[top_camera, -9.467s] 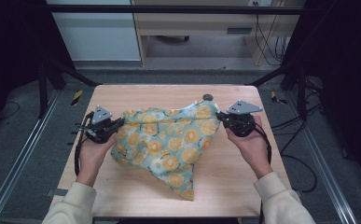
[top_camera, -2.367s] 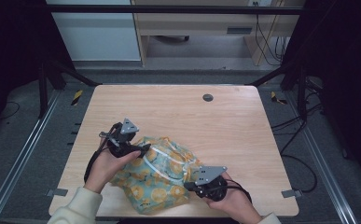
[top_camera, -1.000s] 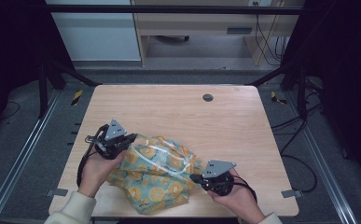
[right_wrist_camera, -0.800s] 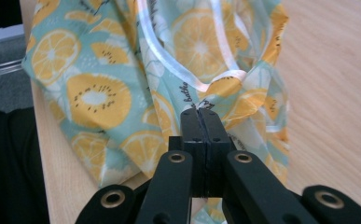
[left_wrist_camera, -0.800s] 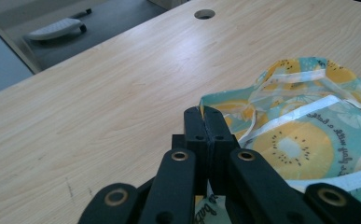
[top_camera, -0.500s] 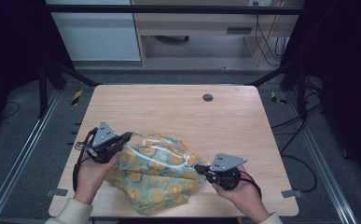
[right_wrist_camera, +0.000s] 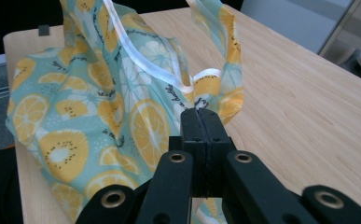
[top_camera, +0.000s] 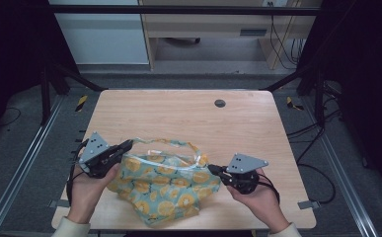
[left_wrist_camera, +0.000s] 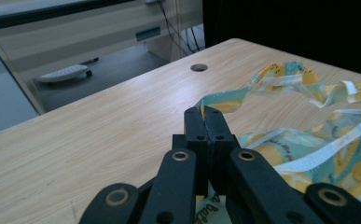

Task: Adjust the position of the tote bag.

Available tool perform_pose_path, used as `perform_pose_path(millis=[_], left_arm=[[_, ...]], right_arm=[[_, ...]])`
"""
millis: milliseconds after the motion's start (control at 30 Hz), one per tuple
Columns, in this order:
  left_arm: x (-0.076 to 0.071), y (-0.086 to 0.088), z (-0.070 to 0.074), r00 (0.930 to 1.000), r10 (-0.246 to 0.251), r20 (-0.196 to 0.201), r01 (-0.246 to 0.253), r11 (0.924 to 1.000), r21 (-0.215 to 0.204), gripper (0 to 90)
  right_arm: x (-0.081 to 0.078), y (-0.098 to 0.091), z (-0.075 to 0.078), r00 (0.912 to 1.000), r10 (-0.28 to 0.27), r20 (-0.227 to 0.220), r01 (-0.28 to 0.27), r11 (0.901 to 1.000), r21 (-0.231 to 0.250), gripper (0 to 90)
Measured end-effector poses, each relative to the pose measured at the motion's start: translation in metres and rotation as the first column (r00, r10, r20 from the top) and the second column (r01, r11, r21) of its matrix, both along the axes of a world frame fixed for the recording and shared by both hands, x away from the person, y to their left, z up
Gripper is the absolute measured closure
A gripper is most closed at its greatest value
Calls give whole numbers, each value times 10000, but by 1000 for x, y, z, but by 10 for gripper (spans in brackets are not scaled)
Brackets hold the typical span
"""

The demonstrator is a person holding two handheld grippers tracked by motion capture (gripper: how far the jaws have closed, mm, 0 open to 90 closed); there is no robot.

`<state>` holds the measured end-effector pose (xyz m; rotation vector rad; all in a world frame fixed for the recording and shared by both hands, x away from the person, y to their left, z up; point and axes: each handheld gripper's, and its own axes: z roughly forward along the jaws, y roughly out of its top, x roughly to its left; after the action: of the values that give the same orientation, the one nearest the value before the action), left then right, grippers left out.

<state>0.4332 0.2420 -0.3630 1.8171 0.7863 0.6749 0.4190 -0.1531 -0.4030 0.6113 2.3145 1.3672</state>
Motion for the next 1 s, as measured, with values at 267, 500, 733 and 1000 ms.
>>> perform_pose_path(millis=[267,500,733,1000], left_arm=[[-25,14,-15,9864,-1573,-469,1521,9835,-977,900],[-43,18,-39,9755,-2023,-864,1980,9786,-556,900],[-49,21,-46,9664,-2425,-849,2363,9686,-767,900],[-52,17,-72,9238,-3532,-1481,3537,9351,-232,900]], right_arm=[[-7,-1,-9,9999,-6,-142,3,9998,-190,900],[-10,1,-22,9989,130,-443,-149,9990,-427,900],[-17,-4,-20,9986,284,-446,-300,9988,-375,900],[-25,-12,-39,9965,362,-758,-401,9979,-504,900]])
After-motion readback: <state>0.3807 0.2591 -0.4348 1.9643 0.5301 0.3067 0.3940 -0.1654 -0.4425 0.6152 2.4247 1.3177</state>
